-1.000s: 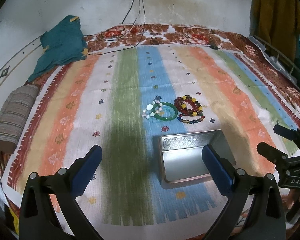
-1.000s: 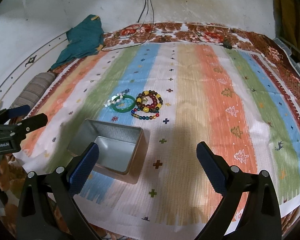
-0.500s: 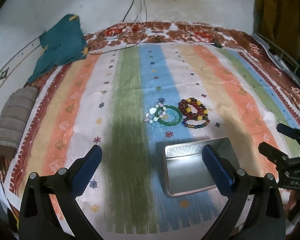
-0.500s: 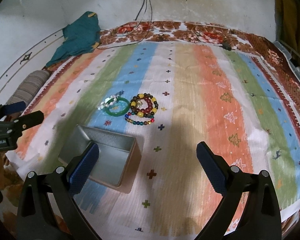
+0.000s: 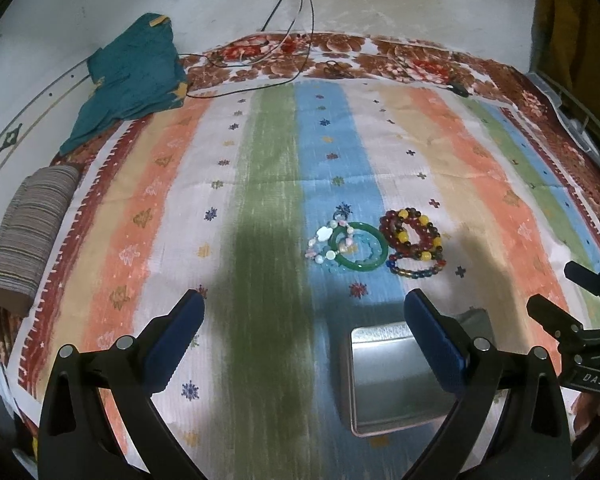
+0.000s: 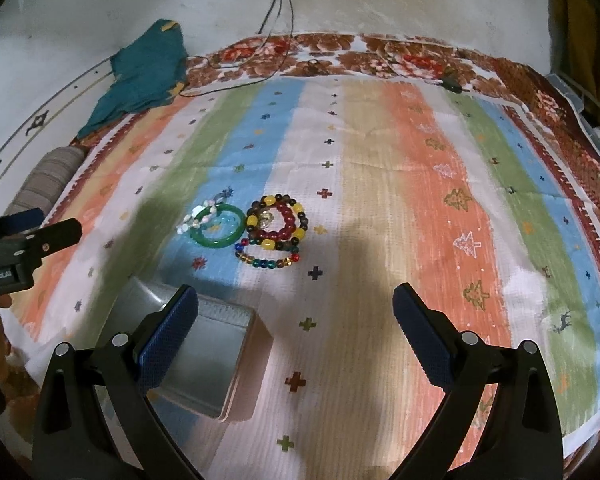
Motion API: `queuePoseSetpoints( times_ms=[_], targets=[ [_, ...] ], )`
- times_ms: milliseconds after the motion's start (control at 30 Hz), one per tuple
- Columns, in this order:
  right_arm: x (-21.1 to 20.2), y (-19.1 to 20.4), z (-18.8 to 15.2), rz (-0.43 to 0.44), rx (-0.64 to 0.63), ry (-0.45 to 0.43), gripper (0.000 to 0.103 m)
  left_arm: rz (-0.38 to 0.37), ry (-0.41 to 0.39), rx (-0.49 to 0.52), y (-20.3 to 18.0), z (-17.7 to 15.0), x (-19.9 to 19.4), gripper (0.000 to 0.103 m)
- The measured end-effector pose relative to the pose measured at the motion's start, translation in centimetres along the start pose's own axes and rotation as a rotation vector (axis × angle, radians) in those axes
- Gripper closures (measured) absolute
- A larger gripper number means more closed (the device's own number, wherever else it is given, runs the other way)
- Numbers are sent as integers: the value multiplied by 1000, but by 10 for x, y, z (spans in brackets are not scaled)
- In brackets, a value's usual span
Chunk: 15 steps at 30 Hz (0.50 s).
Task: Organize jewelry
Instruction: 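Move both tools forward past the silver tin toward the bracelets, then grasp the white-pink bead bracelet with left tool while right grasps yellow-black bracelet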
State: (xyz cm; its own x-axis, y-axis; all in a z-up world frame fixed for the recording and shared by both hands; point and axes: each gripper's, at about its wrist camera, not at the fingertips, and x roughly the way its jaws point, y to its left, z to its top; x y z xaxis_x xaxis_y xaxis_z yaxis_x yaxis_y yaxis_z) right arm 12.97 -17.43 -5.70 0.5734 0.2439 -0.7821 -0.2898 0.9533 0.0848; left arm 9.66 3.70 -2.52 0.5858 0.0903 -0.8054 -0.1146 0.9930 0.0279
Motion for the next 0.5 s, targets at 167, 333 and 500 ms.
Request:
queuePoseSetpoints(
  times_ms=[167, 333, 500],
  targets=[
    [6, 1, 10, 8, -3, 3, 4, 12, 19, -4, 0, 7, 13, 6],
    [16, 2, 16, 11, 1, 17, 4, -17, 50, -36, 8, 15, 24, 6],
    [31, 1, 21, 0, -6, 39, 4, -13, 76, -42, 11, 19, 38, 6]
  ],
)
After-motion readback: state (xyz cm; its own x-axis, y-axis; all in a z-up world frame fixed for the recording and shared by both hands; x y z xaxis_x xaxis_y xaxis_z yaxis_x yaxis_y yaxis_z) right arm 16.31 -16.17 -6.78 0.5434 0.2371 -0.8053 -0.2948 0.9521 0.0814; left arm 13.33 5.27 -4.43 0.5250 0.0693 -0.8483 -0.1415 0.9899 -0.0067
